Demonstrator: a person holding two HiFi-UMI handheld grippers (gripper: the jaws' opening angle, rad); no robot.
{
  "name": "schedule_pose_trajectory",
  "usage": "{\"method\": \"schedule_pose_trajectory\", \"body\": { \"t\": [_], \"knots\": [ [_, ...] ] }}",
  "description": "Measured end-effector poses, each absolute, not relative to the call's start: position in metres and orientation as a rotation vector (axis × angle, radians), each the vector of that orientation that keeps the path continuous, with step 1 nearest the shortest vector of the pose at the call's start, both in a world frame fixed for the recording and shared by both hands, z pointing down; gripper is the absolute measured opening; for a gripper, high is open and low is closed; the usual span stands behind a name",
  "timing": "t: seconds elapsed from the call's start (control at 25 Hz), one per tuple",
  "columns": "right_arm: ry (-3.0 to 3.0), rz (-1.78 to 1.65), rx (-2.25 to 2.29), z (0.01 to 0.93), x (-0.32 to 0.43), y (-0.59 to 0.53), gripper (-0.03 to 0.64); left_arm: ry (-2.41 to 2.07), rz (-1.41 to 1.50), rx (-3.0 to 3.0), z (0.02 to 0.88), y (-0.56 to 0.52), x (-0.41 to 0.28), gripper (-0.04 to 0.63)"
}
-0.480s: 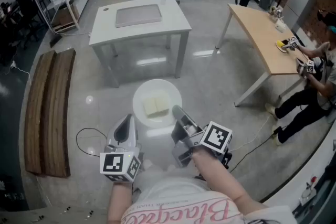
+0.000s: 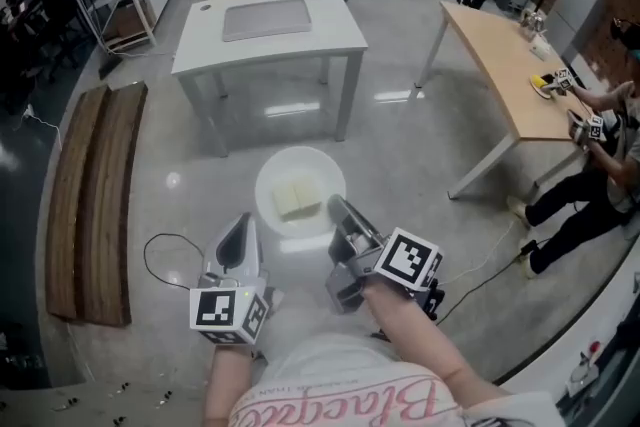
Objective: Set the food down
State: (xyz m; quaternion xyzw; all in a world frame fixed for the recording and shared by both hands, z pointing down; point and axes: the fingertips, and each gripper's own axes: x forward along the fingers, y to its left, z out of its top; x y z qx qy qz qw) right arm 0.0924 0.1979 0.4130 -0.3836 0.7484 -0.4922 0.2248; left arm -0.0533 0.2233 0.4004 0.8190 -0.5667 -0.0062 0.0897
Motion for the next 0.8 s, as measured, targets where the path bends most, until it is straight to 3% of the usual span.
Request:
{"method": "schedule_pose_trajectory", "body": {
  "t": [0.8],
  "knots": [
    [2.057, -1.189, -0.915, 0.391, 0.080, 0.091, 0.014, -1.677, -0.063, 2.386, 0.414, 0.116, -0.076, -0.002]
  ]
}}
